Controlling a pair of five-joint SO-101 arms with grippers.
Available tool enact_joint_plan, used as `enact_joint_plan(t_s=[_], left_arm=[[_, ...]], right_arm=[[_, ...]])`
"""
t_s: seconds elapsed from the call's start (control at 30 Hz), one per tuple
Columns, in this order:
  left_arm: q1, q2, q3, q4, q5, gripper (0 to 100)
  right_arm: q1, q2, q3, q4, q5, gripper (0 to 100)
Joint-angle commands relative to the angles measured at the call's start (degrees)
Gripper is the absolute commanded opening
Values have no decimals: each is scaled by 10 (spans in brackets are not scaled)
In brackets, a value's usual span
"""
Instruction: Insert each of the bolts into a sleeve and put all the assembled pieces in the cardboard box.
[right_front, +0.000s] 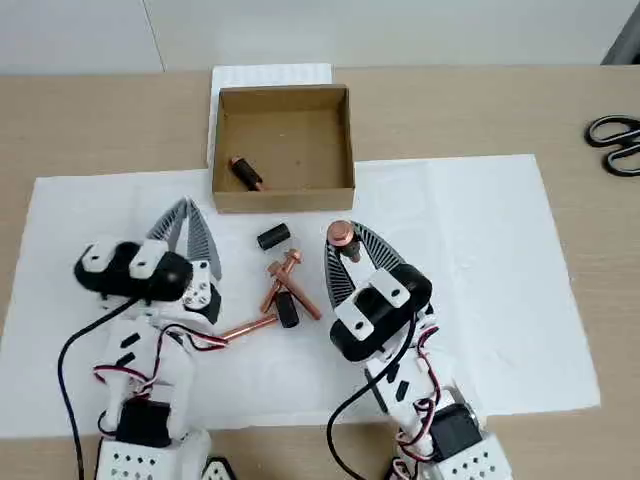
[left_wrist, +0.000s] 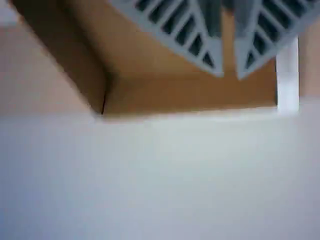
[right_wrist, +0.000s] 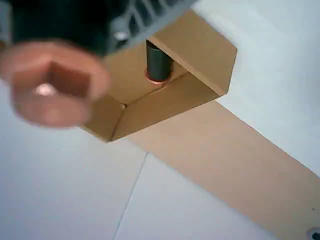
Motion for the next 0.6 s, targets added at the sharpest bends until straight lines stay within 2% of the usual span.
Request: enact_joint_plan(t_s=[0.0, 0.2, 0.27, 0.57], left_arm=[[1, -8, 16, 26, -2, 7], [-2, -9, 47, 26, -3, 7], [-3, -9, 48, 26, -1, 7], [-2, -9, 45, 26, 0, 7]], right_arm=[[8, -11, 1, 0, 4, 3], [39, -4, -75, 3, 7, 2], [61, 13, -115, 32, 7, 2], [96, 212, -333, 146, 4, 2]])
